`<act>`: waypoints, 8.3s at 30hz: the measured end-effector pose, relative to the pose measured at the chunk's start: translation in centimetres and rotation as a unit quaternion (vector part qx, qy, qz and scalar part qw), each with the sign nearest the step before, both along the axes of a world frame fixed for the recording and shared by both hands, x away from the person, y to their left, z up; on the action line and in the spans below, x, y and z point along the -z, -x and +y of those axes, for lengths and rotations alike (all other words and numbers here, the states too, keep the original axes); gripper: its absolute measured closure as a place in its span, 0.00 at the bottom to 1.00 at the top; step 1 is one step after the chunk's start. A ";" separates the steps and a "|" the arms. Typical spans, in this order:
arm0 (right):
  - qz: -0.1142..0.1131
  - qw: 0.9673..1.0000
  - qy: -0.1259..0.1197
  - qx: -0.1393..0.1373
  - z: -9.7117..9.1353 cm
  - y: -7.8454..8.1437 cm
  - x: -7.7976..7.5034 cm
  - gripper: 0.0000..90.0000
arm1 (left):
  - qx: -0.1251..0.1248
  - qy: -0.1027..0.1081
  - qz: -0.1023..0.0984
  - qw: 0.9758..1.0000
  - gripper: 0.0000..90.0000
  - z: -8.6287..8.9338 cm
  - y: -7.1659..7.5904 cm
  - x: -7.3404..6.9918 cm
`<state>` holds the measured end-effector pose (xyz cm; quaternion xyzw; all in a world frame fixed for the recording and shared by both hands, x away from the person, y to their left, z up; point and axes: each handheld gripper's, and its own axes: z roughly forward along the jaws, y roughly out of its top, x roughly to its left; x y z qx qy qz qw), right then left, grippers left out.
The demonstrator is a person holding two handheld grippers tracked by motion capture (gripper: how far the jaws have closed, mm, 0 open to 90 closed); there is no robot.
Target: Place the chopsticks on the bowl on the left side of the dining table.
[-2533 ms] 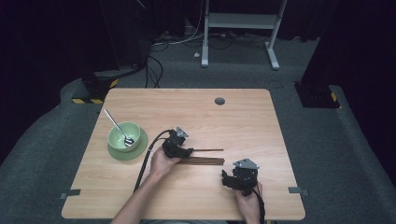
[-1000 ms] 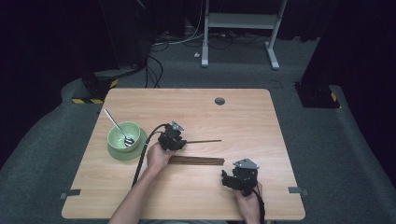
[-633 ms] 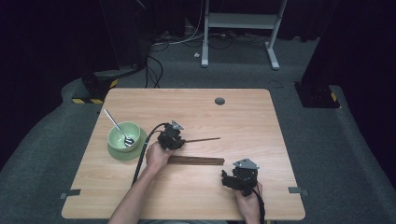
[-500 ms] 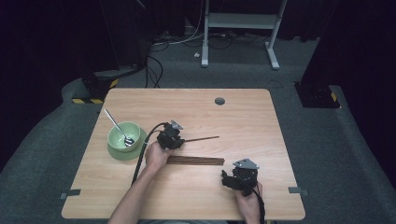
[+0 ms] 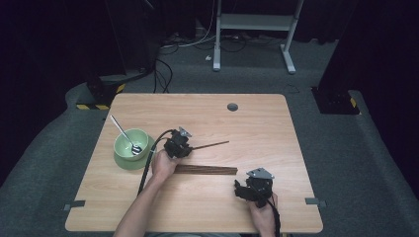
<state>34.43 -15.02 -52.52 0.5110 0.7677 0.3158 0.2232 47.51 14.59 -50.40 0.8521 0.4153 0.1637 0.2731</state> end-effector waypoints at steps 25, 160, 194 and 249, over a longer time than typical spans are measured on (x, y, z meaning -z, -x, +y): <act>0.001 1.000 -0.001 0.001 0.0 0.0 0.0 0.19 | -0.021 -0.002 0.001 1.000 0.87 1.1 0.1 0.0; 0.000 1.000 -0.001 0.001 0.0 0.1 0.0 0.19 | -0.015 0.047 -0.060 0.997 0.92 7.8 5.0 -2.8; 0.000 1.000 -0.001 0.002 0.1 0.1 0.0 0.19 | -0.021 0.054 -0.071 0.996 0.92 10.5 6.1 -4.9; 0.000 1.000 -0.001 0.002 0.1 0.1 0.0 0.19 | -0.081 0.027 -0.087 0.993 0.92 18.3 7.6 -6.9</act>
